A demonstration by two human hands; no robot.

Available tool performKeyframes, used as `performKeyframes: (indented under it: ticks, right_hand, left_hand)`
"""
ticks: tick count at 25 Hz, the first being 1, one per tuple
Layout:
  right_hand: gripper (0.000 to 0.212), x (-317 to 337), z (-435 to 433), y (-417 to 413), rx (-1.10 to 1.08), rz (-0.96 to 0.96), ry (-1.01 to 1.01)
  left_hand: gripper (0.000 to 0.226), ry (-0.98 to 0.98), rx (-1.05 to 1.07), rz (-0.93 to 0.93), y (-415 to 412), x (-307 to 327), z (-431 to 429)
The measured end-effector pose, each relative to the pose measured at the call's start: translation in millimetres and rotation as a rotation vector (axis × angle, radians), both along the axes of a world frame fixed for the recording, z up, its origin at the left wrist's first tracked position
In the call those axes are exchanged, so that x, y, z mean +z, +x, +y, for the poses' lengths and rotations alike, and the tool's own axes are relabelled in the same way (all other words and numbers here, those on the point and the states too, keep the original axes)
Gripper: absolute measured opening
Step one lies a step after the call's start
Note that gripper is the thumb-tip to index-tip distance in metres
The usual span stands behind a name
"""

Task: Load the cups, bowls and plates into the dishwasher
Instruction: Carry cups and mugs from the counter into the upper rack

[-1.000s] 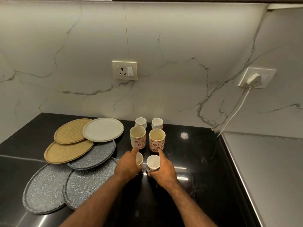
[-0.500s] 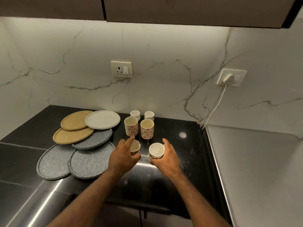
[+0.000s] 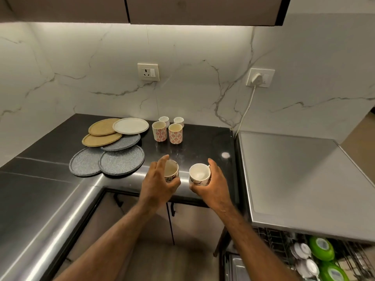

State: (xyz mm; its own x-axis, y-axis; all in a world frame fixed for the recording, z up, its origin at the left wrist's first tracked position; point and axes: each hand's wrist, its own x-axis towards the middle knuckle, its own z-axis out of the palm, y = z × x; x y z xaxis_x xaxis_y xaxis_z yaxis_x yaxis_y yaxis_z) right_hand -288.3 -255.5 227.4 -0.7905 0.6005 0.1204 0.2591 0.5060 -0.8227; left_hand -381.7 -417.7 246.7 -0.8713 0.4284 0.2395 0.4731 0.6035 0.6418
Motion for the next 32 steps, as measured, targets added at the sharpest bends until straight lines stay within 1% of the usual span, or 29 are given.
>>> performKeyframes:
  ticks: [5,10,13,19,22,26,29,32]
  right_hand:
    - [0.109,11.5,-24.9,59.1,-0.002,0.030,-0.019]
    - [0.107,23.9,-48.5,125.8,-0.077,0.039,-0.006]
    - [0.104,30.5,-67.6,176.4,-0.124,0.030,0.010]
    - [0.097,39.9,-96.1,284.1,-0.226,0.038,-0.019]
    - [0.100,40.1,-94.7,328.9,-0.286,0.021,-0.024]
    - [0.100,36.0,-81.1,364.7,-0.359,0.014,-0.046]
    - [0.095,26.9,-59.3,386.7,-0.390,0.009,-0.063]
    - [0.098,7.7,-23.9,403.7,-0.412,-0.008,-0.104]
  left_hand:
    - [0.082,0.055,-0.058,0.006,49.7,7.5,-16.8]
    - [0.080,0.099,-0.129,-0.034,99.4,6.6,-35.2]
    - [0.079,0.140,-0.139,-0.076,135.8,5.5,-55.5]
    - [0.076,0.129,-0.211,-0.137,212.4,7.4,-80.7]
    - [0.068,0.140,-0.279,-0.126,247.6,11.8,-72.1]
    - [0.068,0.132,-0.358,-0.139,279.6,13.4,-47.5]
    - [0.067,0.122,-0.402,-0.173,297.8,5.3,-19.8]
    - [0.064,0.110,-0.436,-0.224,312.1,-8.2,14.5]
